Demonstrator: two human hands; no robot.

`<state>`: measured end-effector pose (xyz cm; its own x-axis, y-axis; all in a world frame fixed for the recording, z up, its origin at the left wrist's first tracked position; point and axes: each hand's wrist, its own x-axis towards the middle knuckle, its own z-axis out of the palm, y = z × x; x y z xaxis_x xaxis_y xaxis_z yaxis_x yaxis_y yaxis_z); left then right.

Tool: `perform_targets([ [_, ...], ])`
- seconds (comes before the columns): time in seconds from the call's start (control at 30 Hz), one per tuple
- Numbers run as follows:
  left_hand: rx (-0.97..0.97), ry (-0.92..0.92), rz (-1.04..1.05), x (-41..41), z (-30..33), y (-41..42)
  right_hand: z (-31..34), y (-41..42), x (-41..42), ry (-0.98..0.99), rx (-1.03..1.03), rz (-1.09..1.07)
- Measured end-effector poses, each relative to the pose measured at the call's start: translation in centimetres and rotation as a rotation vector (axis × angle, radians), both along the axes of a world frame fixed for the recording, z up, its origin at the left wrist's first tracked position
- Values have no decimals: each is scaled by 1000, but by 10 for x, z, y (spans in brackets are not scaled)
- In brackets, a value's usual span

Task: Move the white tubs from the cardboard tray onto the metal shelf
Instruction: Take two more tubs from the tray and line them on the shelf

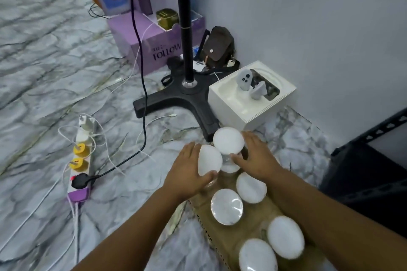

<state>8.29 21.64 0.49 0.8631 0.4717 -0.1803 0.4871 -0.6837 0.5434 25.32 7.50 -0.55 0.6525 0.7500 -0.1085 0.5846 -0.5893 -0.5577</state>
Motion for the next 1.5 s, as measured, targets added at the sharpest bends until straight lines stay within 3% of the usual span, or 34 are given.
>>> perform_targets([
  [0.2,-258,-190,124,-1,-37,2,-35,11,4,223,178,-100],
  [0.43,-485,-291,224,-7,-65,-2,-50,19,5,340,341,-129],
  [0.77,-533,-403,297,-2,-77,-2,-66,7,6,392,383,-212],
  [0.97,-575,-470,353,1,-72,-8,-59,-3,-3,437,524,-203],
  [1.5,-582,-555,234,3,-46,-15,-38,-24,-12,398,607,-151],
])
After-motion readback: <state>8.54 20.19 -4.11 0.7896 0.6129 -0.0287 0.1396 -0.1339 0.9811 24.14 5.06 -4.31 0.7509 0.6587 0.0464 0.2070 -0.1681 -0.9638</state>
